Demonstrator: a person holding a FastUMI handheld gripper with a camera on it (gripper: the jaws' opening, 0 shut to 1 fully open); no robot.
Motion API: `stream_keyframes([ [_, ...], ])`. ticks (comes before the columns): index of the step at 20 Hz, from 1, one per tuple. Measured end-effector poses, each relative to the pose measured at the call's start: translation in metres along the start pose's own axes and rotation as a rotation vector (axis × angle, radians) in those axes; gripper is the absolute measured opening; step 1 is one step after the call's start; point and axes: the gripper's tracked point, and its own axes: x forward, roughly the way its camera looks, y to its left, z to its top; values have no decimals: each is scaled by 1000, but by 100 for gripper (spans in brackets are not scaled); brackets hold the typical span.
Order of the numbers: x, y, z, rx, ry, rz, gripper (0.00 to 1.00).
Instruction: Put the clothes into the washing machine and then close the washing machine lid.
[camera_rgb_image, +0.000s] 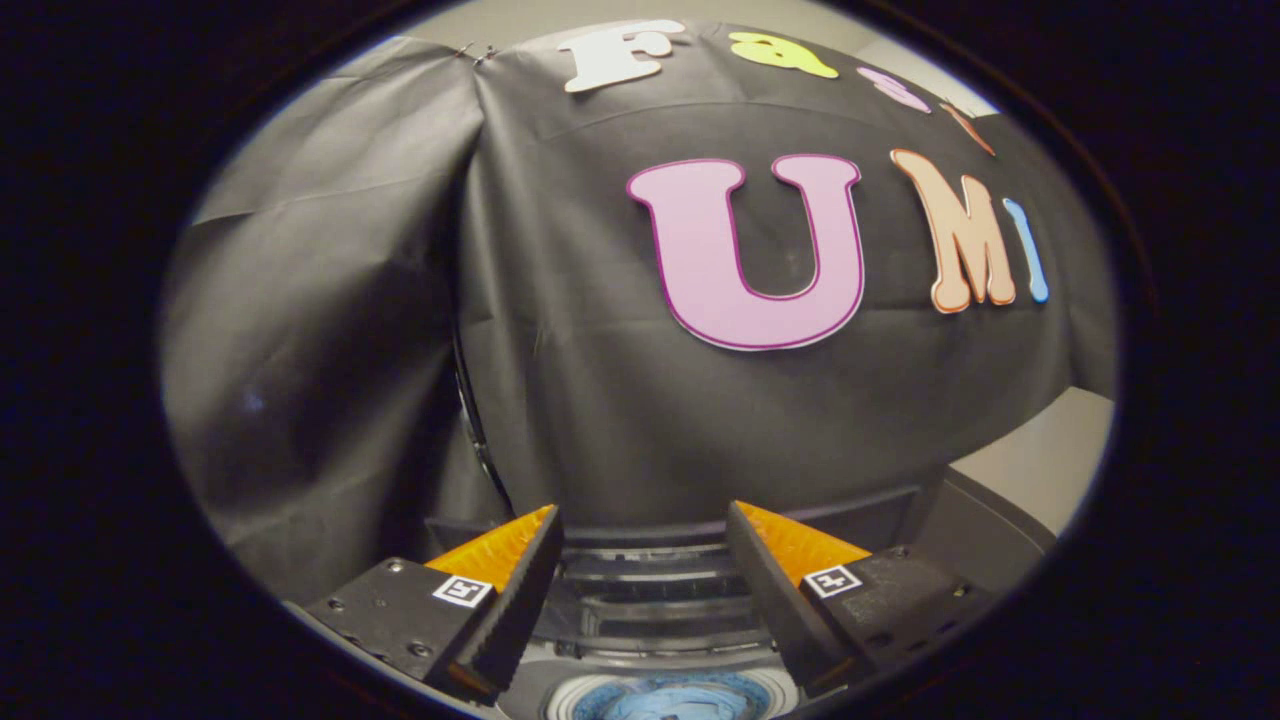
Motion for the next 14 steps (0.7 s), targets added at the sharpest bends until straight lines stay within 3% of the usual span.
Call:
stream_keyframes([
  [5,43,-24,-6,-117,-1,-113,96],
  [14,55,-26,-24,-109,-3,-116,94],
])
